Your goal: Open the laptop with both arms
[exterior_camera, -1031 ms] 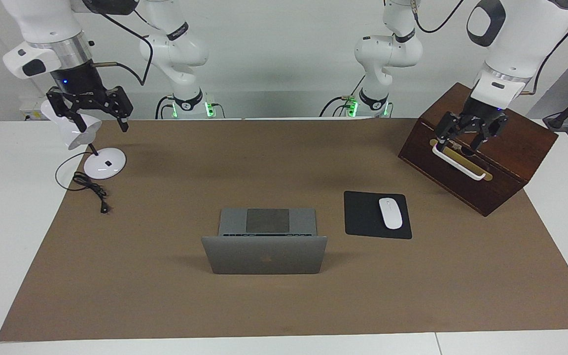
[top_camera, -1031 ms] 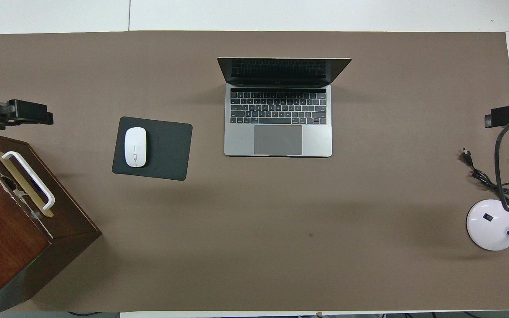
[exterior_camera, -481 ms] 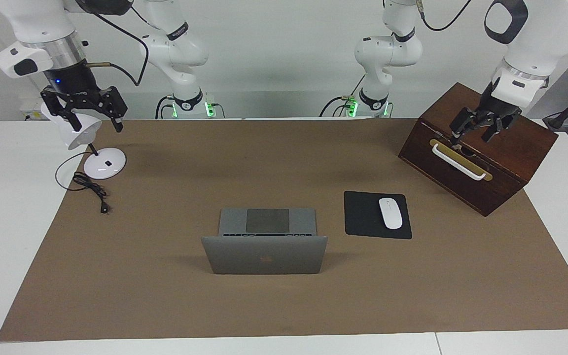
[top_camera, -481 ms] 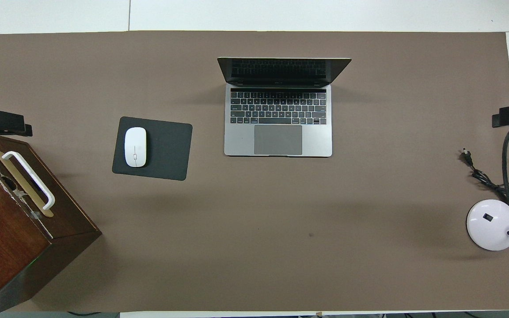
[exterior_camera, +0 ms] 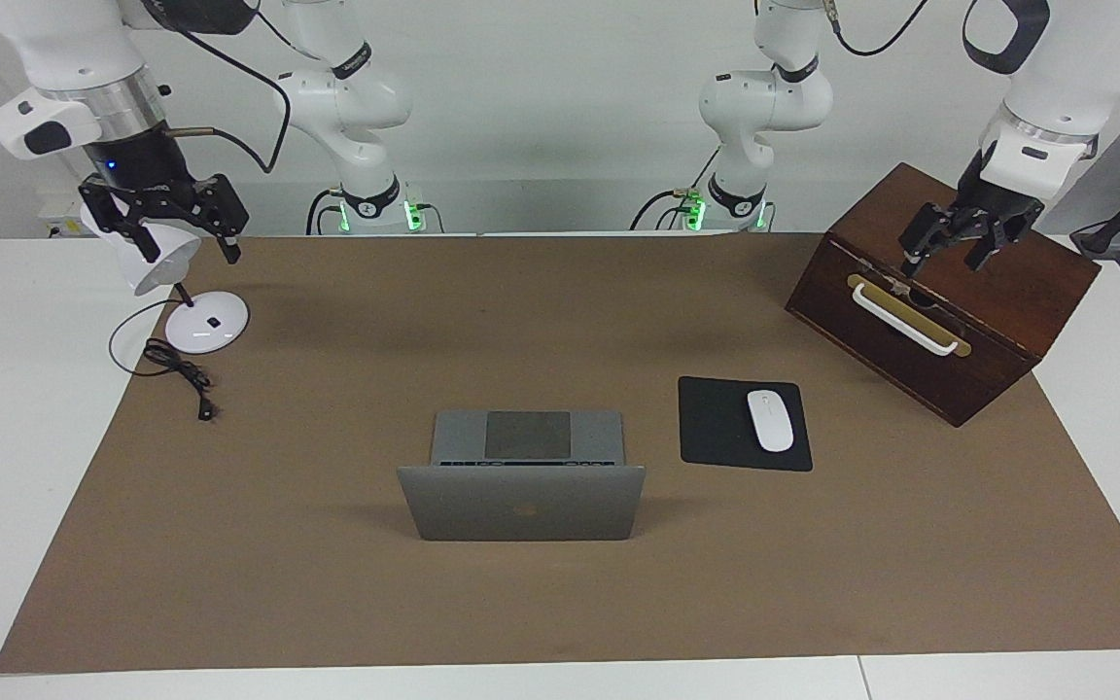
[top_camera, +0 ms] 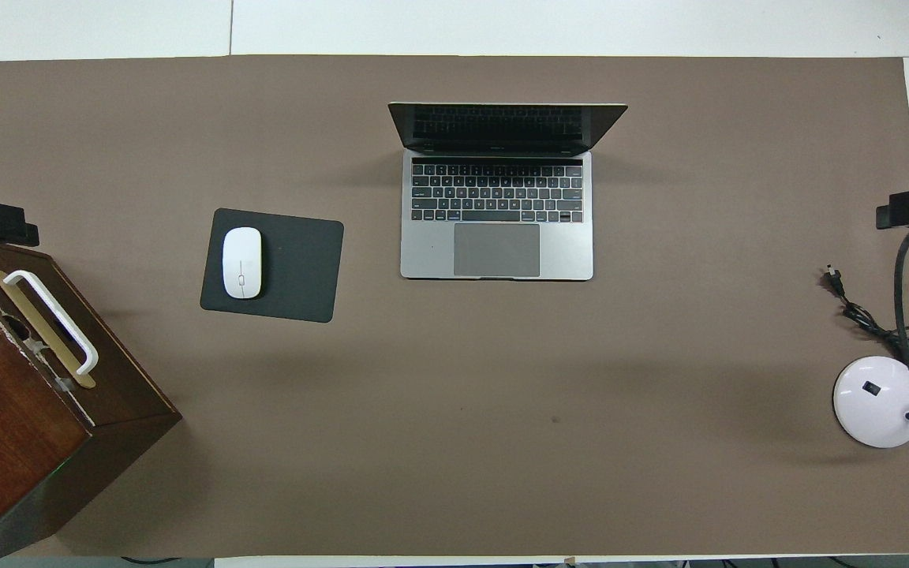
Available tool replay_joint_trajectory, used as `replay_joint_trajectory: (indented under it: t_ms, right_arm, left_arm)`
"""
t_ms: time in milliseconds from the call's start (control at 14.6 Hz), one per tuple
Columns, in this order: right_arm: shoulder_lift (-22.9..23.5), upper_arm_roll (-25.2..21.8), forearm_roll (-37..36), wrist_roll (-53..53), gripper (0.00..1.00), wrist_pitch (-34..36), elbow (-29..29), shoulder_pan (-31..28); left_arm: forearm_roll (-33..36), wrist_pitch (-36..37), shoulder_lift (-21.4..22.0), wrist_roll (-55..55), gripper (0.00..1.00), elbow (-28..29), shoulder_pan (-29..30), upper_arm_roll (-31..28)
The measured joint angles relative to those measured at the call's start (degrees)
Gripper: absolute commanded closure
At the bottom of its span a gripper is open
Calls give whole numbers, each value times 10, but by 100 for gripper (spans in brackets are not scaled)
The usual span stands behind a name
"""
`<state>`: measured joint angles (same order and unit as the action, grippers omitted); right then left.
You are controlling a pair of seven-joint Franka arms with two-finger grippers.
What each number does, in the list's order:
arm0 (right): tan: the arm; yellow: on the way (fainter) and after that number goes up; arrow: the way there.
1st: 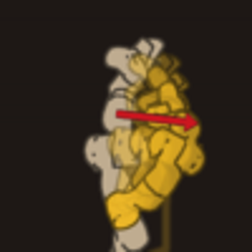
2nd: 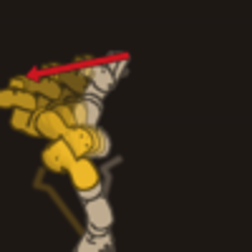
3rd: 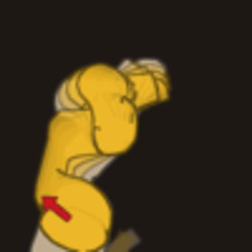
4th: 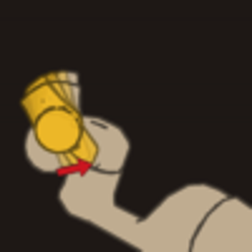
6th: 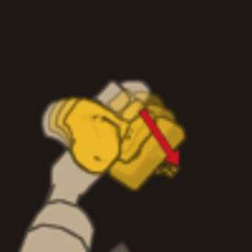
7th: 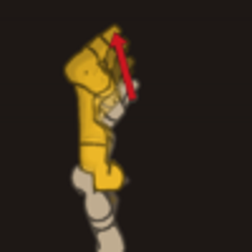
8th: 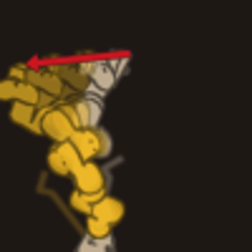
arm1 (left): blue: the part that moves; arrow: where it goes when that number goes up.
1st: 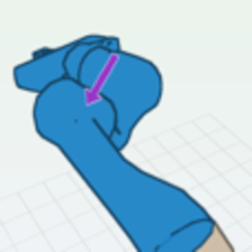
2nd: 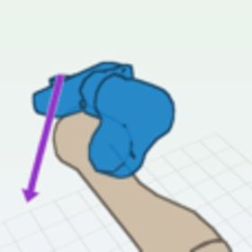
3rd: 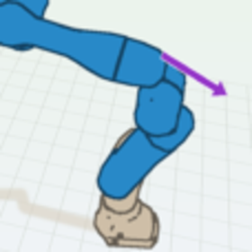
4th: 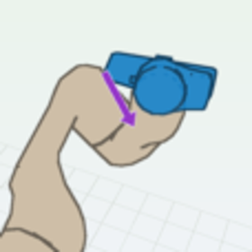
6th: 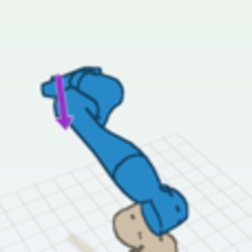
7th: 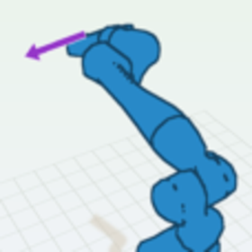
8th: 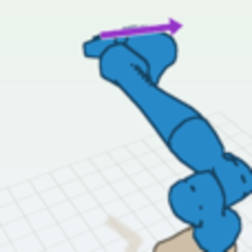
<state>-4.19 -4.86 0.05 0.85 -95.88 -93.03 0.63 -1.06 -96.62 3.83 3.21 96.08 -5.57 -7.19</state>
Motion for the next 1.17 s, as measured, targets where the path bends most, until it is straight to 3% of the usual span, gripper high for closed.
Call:
replay_joint_trajectory:
  t_ms: [1168]
  right_arm:
    - [16, -1, 0, 0, 0, -32, -11, 5]
  left_arm:
    - [0, 0, 8, 0, 0, 13, 3, 2]
